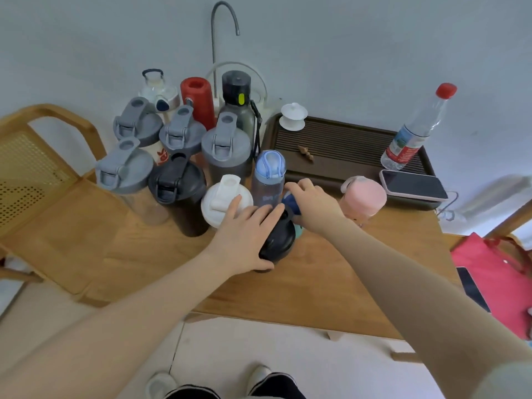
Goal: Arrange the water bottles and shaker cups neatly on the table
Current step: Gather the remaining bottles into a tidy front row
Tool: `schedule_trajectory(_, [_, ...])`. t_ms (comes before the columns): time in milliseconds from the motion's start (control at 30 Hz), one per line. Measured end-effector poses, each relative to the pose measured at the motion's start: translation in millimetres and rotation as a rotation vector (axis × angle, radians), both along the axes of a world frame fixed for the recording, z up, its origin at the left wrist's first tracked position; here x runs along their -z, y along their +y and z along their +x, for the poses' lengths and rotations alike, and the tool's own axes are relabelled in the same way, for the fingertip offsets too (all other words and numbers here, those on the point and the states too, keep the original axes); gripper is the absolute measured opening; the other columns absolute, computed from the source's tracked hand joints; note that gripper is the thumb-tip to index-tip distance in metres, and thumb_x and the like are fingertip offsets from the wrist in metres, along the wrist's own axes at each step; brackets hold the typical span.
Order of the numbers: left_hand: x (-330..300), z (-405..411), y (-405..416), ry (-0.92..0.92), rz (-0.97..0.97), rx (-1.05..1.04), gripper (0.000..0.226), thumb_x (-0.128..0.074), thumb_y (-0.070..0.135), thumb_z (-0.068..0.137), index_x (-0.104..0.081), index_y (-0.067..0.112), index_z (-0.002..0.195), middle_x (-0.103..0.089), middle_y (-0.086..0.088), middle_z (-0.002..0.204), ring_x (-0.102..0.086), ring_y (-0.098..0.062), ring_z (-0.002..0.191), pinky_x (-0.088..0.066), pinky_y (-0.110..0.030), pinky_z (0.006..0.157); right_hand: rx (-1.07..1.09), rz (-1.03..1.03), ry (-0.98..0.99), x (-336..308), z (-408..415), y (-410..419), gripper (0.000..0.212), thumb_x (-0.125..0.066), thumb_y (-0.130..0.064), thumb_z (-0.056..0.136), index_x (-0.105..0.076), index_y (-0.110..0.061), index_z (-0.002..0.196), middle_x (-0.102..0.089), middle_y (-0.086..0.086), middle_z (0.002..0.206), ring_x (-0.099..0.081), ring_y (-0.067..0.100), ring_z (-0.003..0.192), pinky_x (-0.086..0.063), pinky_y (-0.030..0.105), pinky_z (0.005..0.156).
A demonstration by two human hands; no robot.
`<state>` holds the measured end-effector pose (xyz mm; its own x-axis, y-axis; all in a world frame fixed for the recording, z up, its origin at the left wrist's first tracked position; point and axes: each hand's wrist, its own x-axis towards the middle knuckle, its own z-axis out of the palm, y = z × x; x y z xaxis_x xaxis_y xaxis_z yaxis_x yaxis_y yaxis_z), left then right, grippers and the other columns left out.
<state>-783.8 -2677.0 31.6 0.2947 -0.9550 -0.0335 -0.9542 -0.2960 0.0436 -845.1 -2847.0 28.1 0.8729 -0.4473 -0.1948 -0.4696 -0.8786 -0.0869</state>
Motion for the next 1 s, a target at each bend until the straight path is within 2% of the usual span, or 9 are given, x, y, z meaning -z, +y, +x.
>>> schedule_trajectory(267, [-0.7,-3.0,-21.0,-0.061,-0.004,-0.07,0.099,-0.06,0.051,0.077,0.002,0.014,0.146,-0.022,-0.004,0.152,-0.026,-0.024,0.137,-0.008,-0.044,0.115,0.034,-0.106,-0.087,3.0,13.5,-20.5,0.063,-0.06,-0.022,0.085,-0.028,-0.016,0.138,-0.041,0.017,0.138,-0.045,0.036,0.122,-0.039,0.042,0.1])
schedule_trajectory(400, [-3.5,0.3,-27.5,-0.056,0.014,-0.058,0.098,-0.062,0.045,0.078,0.002,0.014,0.146,-0.022,-0.005,0.151,-0.027,-0.024,0.135,-0.014,-0.041,0.113,-0.015,-0.184,-0.221,2.0,-2.4,-30.1,0.066,-0.057,-0.036,0.085,-0.028,-0.016,0.141,-0.041,0.011,0.143,-0.029,0.031,0.137,-0.013,0.046,0.115])
schedule_trajectory(533, [-2.0,7.8,-30.3,-0.063,0.025,-0.038,0.097,-0.064,0.038,0.078,0.002,0.014,0.146,-0.024,-0.006,0.151,-0.028,-0.025,0.135,-0.016,-0.04,0.113,0.156,-0.259,-0.361,-8.3,-40.7,-40.9,0.056,-0.052,-0.042,0.087,-0.039,-0.018,0.135,-0.042,0.007,0.144,-0.017,0.031,0.143,0.003,0.05,0.115])
schedule_trajectory(600, [-0.4,10.3,-30.0,-0.044,0.023,-0.044,0.097,-0.064,0.035,0.078,0.001,0.014,0.146,-0.025,-0.007,0.151,-0.03,-0.025,0.135,-0.017,-0.039,0.113,0.289,-0.241,-0.353,-8.5,-58.6,-46.8,0.058,-0.058,-0.039,0.084,-0.039,-0.02,0.135,-0.04,0.008,0.145,-0.019,0.033,0.141,-0.003,0.052,0.115])
schedule_trajectory(633, [-0.4,10.8,-29.8,-0.031,0.02,-0.046,0.096,-0.065,0.034,0.077,0.0,0.014,0.146,-0.026,-0.007,0.151,-0.031,-0.026,0.134,-0.018,-0.038,0.113,0.354,-0.182,-0.353,-8.2,-65.5,-49.4,0.06,-0.061,-0.038,0.081,-0.038,-0.021,0.134,-0.04,0.008,0.144,-0.025,0.035,0.138,-0.012,0.053,0.114])
schedule_trajectory(733, [-5.6,9.8,-29.7,0.015,0.017,-0.043,0.096,-0.063,0.047,0.075,-0.007,0.014,0.146,-0.028,-0.006,0.15,-0.029,-0.024,0.135,-0.019,-0.037,0.112,0.482,0.137,-0.381,-5.6,-75.8,-56.4,0.07,-0.067,-0.034,0.075,-0.032,-0.025,0.134,-0.036,0.007,0.14,-0.046,0.036,0.117,-0.042,0.048,0.093])
schedule_trajectory(833, [-21.2,8.5,-41.7,0.02,-0.082,-0.055,0.089,-0.051,0.064,0.073,-0.028,0.012,0.141,-0.035,-0.007,0.146,-0.031,-0.025,0.134,-0.025,-0.039,0.11,0.464,0.2,-0.349,-6.9,-74.2,-61.7,0.072,-0.067,-0.034,0.074,-0.029,-0.029,0.134,-0.034,0.008,0.137,-0.051,0.037,0.11,-0.049,0.046,0.086])
schedule_trajectory(933, [-35.3,5.1,-84.6,-0.01,-0.182,-0.049,0.066,-0.054,0.047,0.083,-0.038,0.008,0.133,-0.043,-0.011,0.138,-0.038,-0.027,0.128,-0.033,-0.038,0.103,0.396,0.174,-0.293,-7.7,-69.1,-62.1,0.069,-0.064,-0.035,0.075,-0.029,-0.029,0.134,-0.035,0.008,0.135,-0.053,0.037,0.107,-0.048,0.045,0.083])
schedule_trajectory(1000, [-39.3,-1.9,-123.9,-0.068,-0.122,-0.045,0.051,-0.054,0.036,0.085,-0.041,0.007,0.125,-0.051,-0.013,0.127,-0.045,-0.029,0.119,-0.038,-0.039,0.095,0.386,0.128,-0.275,-6.4,-68.5,-65.1,0.069,-0.065,-0.035,0.077,-0.028,-0.028,0.135,-0.036,0.009,0.136,-0.052,0.036,0.109,-0.049,0.045,0.083])
